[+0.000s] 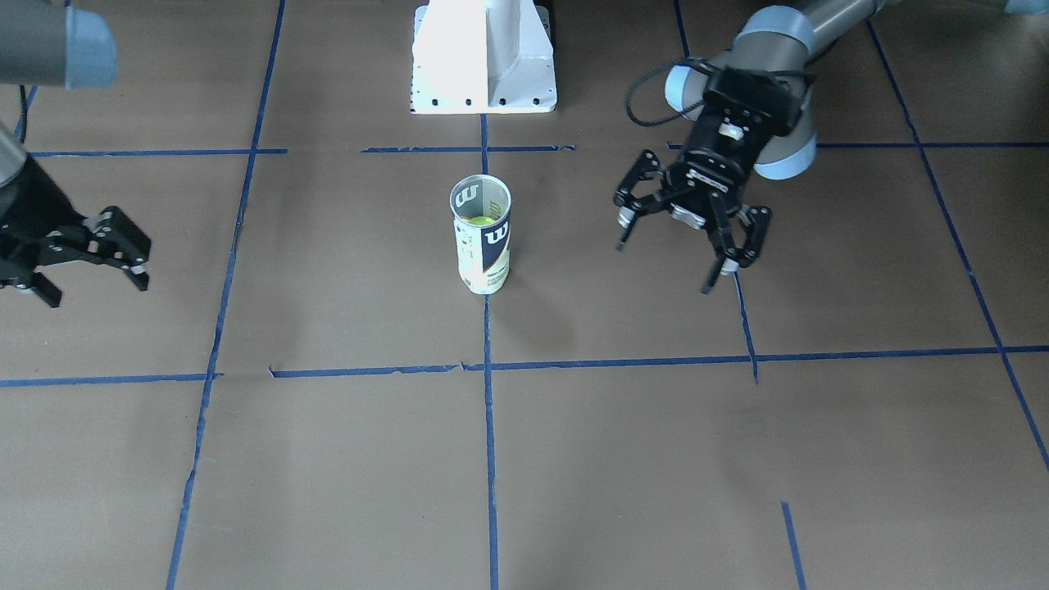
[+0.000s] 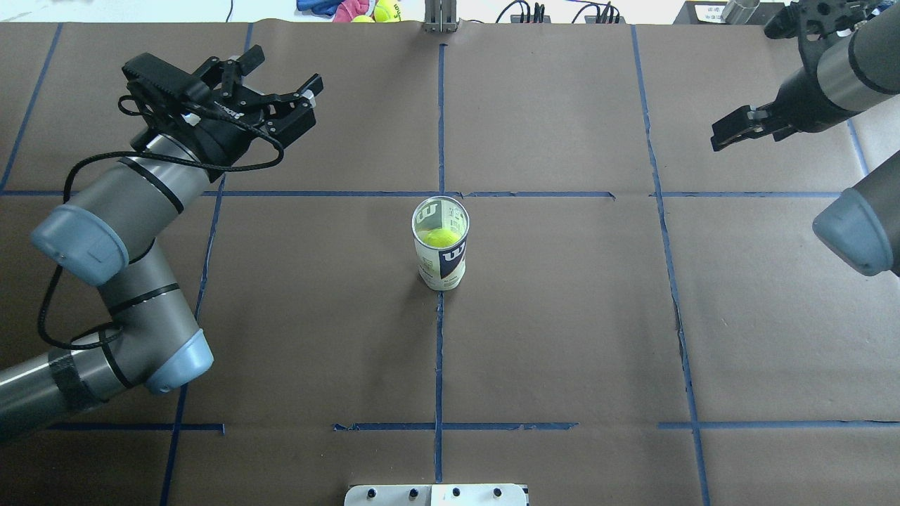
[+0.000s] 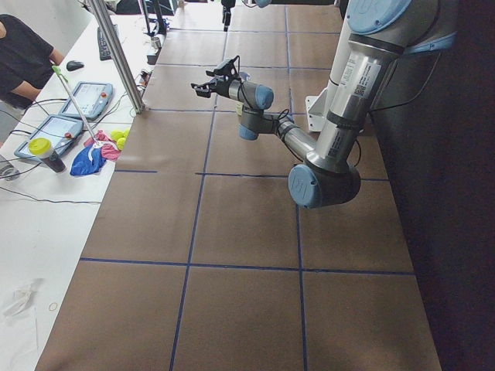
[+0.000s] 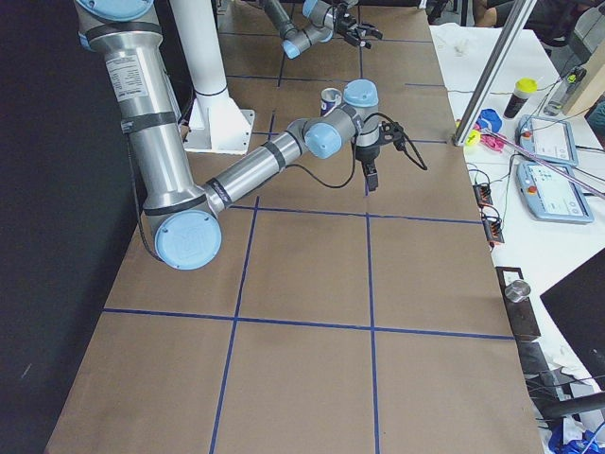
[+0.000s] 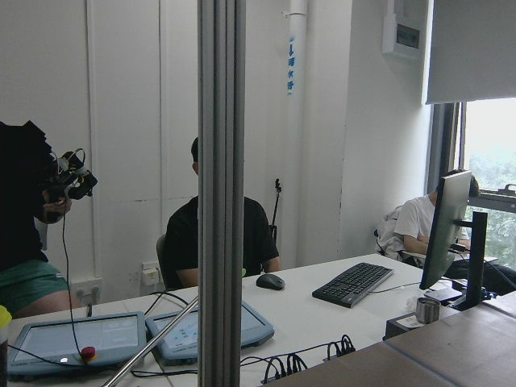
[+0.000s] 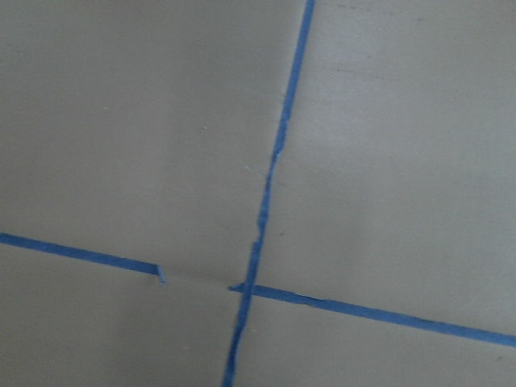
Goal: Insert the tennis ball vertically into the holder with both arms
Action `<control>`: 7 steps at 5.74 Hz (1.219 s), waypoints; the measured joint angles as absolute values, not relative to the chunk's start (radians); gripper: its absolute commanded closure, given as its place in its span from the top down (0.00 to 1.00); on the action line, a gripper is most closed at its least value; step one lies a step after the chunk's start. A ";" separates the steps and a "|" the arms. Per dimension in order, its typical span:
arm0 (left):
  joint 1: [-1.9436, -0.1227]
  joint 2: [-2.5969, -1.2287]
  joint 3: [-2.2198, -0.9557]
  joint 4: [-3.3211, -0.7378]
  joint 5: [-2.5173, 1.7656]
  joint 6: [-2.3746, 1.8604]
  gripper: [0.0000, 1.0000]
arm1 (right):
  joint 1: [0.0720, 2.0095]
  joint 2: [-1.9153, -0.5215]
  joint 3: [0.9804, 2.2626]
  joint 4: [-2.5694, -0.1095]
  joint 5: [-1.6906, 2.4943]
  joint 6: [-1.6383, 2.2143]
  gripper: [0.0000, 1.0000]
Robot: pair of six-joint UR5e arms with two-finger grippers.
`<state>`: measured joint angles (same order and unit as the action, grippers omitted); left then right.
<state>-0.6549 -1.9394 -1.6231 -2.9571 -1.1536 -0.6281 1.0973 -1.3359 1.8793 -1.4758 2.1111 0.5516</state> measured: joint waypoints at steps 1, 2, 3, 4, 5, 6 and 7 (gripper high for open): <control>-0.735 -1.896 -1.622 -2.867 -1.275 -0.654 1.00 | 1.146 -1.354 1.840 -1.476 2.115 0.466 0.99; -0.871 -1.861 -1.619 -2.742 -1.509 -0.661 0.99 | 1.212 -1.371 1.788 -1.477 2.146 0.372 1.00; -1.023 -1.831 -1.609 -2.624 -1.768 -0.658 0.99 | 1.296 -1.389 1.727 -1.477 2.202 0.271 1.00; -1.158 -1.808 -1.573 -2.529 -2.006 -0.636 0.99 | 1.371 -1.407 1.672 -1.477 2.244 0.205 1.00; -1.288 -1.787 -1.503 -2.444 -2.225 -0.545 0.98 | 1.425 -1.424 1.629 -1.476 2.265 0.181 1.00; -1.383 -1.758 -1.442 -2.354 -2.350 -0.423 0.94 | 1.469 -1.445 1.589 -1.475 2.293 0.167 1.00; -1.432 -1.730 -1.413 -2.233 -2.390 -0.311 0.94 | 1.500 -1.479 1.564 -1.475 2.328 0.105 1.00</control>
